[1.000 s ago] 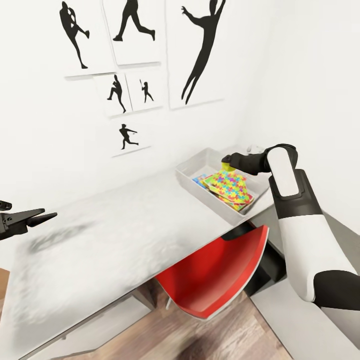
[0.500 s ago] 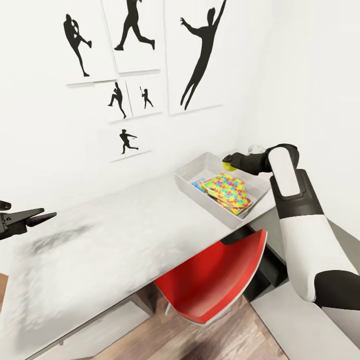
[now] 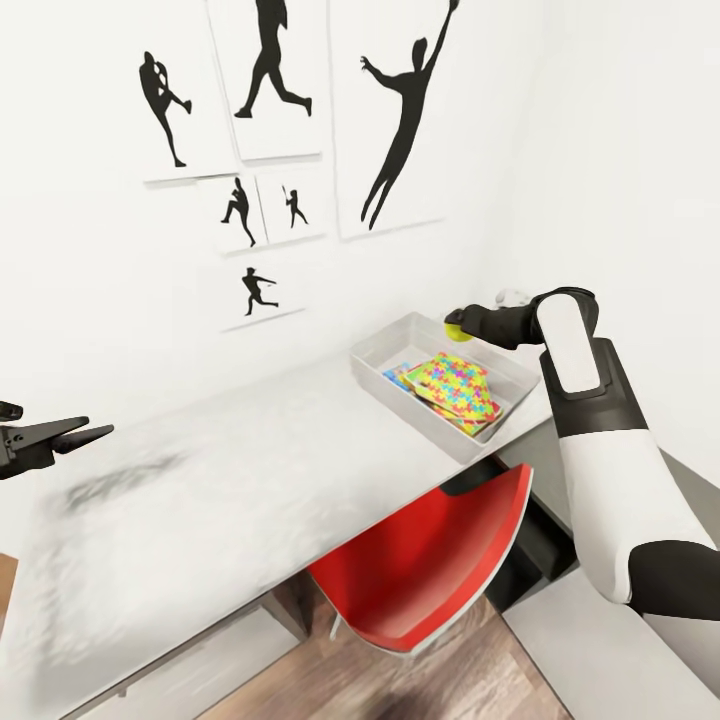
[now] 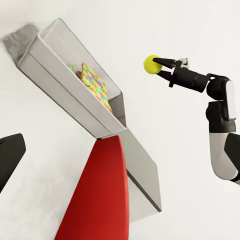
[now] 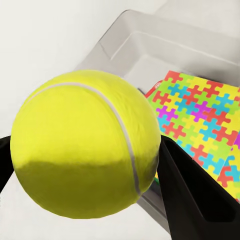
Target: Put all the toys in the child's room - the three board games (two on the bed and one on the table), the two jigsaw puzzles on the table, and the tennis ball on the table - inside the toy box on the table in the child's room.
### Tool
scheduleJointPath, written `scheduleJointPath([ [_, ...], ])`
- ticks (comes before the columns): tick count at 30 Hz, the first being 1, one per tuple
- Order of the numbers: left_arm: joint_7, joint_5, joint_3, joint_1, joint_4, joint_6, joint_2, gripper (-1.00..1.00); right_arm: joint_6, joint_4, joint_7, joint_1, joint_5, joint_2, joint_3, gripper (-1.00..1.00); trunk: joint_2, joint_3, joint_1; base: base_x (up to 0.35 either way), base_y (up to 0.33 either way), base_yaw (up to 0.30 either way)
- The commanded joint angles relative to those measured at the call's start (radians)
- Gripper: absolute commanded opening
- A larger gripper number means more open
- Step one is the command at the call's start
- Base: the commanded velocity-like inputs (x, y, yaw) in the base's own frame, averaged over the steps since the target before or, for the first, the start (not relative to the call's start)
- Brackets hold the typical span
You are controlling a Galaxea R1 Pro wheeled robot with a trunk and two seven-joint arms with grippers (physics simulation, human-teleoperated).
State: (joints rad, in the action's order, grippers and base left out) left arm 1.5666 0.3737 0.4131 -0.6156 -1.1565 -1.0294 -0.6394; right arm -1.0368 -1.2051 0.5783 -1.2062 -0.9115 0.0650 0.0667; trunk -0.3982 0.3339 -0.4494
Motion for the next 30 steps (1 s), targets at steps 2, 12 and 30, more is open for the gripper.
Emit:
scheduleJointPath([
  [2, 0.004, -0.001, -0.001, 0.0, 0.0, -0.011, 0.0, 1.0, 0.0, -0.002, 0.012, -0.001, -0.012, 0.001, 0.002, -1.0, -0.002, -0.002, -0.001, 0.0, 0.0, 0.0],
  [12, 0.004, -0.002, -0.003, 0.0, 0.0, -0.011, 0.0, 1.0, 0.0, -0.005, 0.012, 0.0, -0.012, 0.001, 0.002, -1.0, -0.002, -0.018, -0.001, 0.003, -0.003, 0.0],
  [30, 0.004, -0.002, -0.004, 0.0, 0.0, -0.009, 0.0, 1.0, 0.0, -0.005, 0.012, 0.0, -0.011, 0.002, 0.002, -1.0, -0.002, -0.048, -0.001, 0.077, -0.14, 0.0],
])
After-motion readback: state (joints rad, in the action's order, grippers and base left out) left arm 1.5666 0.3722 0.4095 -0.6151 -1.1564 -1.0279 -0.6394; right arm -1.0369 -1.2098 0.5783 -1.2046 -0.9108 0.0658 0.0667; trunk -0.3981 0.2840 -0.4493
